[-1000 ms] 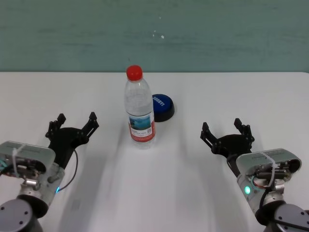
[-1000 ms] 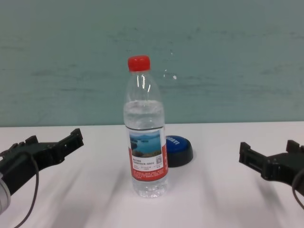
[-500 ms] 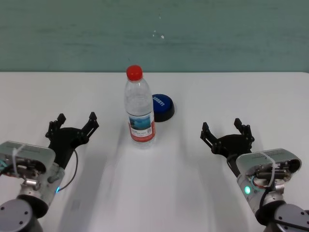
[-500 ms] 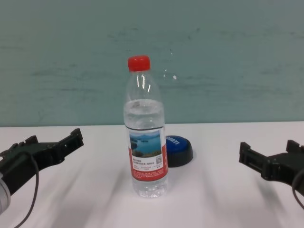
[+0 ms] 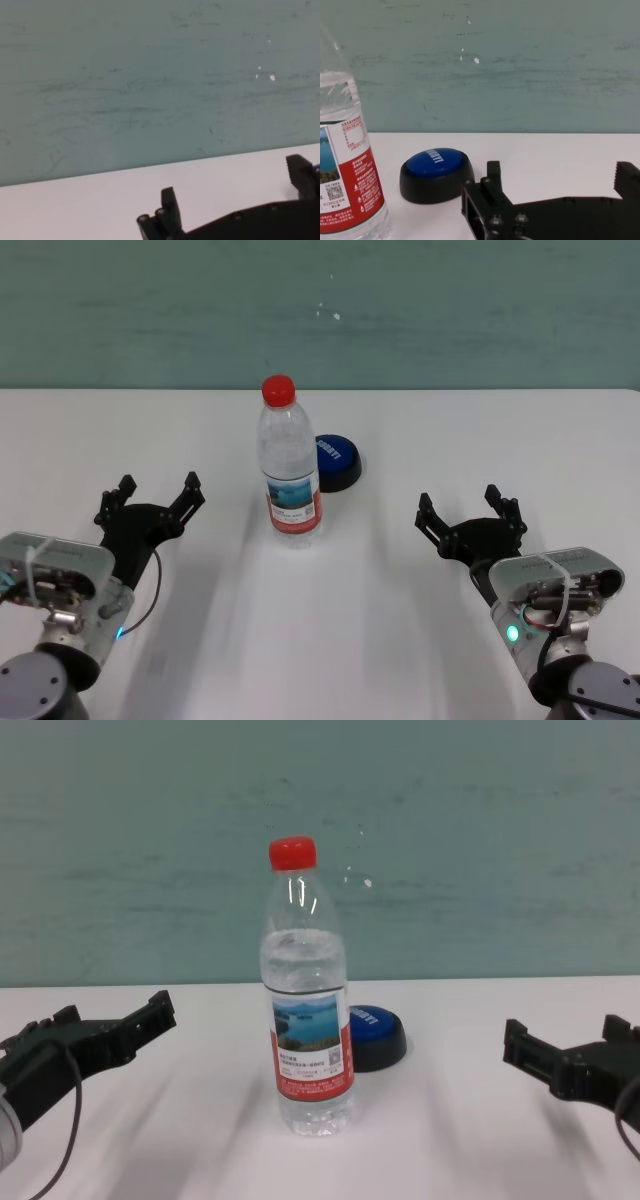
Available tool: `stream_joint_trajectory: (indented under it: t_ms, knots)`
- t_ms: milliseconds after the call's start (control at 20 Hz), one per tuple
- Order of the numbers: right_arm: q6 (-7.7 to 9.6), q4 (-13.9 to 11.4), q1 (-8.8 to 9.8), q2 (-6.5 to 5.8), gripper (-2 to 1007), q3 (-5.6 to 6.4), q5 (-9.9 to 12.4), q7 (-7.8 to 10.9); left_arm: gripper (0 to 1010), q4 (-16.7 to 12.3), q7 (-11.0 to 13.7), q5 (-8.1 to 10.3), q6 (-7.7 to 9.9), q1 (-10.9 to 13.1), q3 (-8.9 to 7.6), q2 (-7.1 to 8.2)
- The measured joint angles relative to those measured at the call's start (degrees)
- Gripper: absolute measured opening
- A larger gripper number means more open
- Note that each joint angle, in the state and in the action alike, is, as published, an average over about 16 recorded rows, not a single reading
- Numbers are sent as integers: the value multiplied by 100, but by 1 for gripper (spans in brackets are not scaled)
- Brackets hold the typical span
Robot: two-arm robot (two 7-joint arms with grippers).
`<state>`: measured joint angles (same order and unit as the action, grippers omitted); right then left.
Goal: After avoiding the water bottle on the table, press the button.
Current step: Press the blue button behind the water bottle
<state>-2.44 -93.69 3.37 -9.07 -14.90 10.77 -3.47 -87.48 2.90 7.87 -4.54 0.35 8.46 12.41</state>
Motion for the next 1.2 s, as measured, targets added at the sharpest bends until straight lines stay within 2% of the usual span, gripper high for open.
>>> stream_joint_trajectory:
  t_ms: [750,1200]
  knots:
    - [0,0,0,0,1003,0,0,0,1005,-56,67,-46,5,34,-42,-36]
    - [0,0,0,0,1003,0,0,0,1005,-382,79,-245,93,322,-166,-158]
